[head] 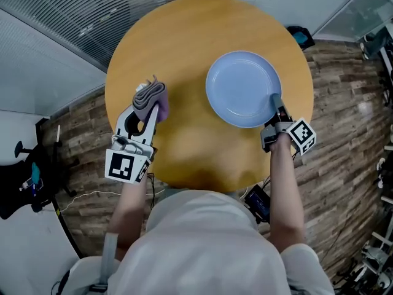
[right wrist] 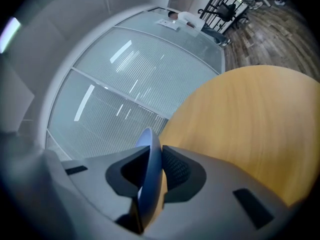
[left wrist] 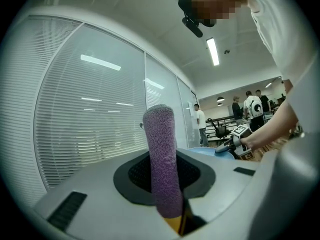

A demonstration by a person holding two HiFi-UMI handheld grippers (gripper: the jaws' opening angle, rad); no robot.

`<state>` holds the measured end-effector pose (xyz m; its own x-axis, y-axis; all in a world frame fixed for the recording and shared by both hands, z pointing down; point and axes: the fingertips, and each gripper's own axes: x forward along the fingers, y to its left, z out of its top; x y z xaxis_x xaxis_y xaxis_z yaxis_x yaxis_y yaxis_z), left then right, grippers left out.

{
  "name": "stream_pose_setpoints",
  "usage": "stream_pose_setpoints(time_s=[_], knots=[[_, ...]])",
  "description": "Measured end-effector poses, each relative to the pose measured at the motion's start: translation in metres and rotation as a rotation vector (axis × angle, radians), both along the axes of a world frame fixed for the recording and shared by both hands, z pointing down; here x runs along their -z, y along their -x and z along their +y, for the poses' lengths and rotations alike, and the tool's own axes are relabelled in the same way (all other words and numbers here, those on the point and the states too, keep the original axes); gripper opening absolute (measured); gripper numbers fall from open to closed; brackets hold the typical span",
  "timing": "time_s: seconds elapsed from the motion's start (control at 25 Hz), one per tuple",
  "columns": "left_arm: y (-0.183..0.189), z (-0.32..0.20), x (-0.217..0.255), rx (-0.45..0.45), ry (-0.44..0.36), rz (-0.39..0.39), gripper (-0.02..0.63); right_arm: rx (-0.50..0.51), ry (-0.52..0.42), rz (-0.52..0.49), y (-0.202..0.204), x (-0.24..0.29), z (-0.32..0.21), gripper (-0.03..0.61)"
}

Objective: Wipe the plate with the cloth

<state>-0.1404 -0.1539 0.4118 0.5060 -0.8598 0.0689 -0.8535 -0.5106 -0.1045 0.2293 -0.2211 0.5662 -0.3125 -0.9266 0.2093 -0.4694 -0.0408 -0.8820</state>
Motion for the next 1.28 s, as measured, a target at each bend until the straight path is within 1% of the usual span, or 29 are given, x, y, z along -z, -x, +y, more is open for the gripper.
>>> stream_pose_setpoints(time_s=[0.12, 0.24, 0.4, 0.6, 0.88, 1.28], knots=[[0.004, 0.002, -0.003, 0.007, 0.005, 0.000, 0.078, -0.069, 0.038, -0.017, -0.011, -0.021, -0.004, 0.072], [0.001, 0.005, -0.006, 0.005, 0.010, -0.006, 0.078, -0.122, 0.070, -0.010, -0.024, -0.042, -0.008, 0.072], [-0.001, 0.008, -0.010, 0.009, 0.022, -0.009, 0.078, -0.164, 0.107, 0.002, -0.037, -0.063, -0.015, 0.074], [0.005, 0.014, -0.017, 0.024, 0.043, -0.004, 0.078, -0.210, 0.142, -0.004, -0.042, -0.084, -0.018, 0.074], [0.011, 0.018, -0.024, 0.067, 0.057, 0.005, 0.078, -0.220, 0.189, 0.033, -0.044, -0.102, -0.025, 0.075], [0.008, 0.026, -0.025, 0.079, 0.060, 0.008, 0.078, -0.209, 0.225, 0.071, -0.047, -0.112, -0.024, 0.077]])
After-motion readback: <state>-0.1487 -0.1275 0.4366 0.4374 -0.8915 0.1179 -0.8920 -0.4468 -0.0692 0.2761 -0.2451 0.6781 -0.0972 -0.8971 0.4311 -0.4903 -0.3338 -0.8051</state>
